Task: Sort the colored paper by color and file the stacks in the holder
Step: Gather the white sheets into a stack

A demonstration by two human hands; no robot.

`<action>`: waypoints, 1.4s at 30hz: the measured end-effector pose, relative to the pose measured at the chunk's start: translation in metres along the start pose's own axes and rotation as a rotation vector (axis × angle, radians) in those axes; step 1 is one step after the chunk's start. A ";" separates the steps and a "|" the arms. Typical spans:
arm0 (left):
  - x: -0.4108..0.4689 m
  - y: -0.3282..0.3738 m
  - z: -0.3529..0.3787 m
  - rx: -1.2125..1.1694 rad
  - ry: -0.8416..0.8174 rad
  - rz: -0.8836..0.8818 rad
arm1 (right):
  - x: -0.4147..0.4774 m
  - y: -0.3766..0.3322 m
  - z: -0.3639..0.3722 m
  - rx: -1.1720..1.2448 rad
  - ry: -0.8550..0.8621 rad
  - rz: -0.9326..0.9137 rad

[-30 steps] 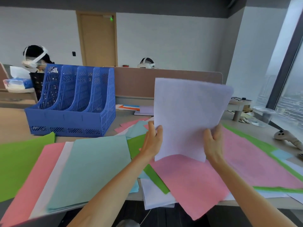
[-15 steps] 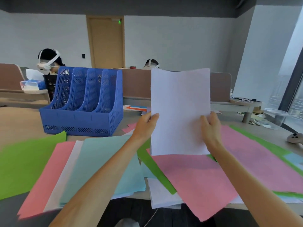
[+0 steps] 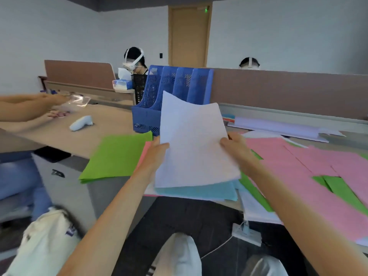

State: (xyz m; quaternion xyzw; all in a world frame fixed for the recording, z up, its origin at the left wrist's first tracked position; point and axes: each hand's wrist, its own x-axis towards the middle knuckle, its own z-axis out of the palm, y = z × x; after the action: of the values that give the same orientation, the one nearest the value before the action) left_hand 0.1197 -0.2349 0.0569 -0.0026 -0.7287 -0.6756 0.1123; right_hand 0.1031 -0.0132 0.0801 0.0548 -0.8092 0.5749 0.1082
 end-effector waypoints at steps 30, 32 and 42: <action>-0.017 -0.032 -0.087 0.100 -0.045 -0.255 | 0.049 0.053 0.009 -0.136 -0.112 0.439; -0.016 -0.030 -0.086 0.109 -0.042 -0.258 | 0.043 0.050 0.009 -0.145 -0.166 0.416; -0.013 -0.015 -0.089 0.088 -0.038 -0.248 | 0.049 0.049 -0.038 -0.136 -0.041 0.302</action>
State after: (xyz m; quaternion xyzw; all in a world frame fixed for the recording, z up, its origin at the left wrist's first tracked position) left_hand 0.1447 -0.3221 0.0451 0.0796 -0.7543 -0.6515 0.0141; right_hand 0.0490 0.0410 0.0584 -0.0633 -0.8474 0.5272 0.0076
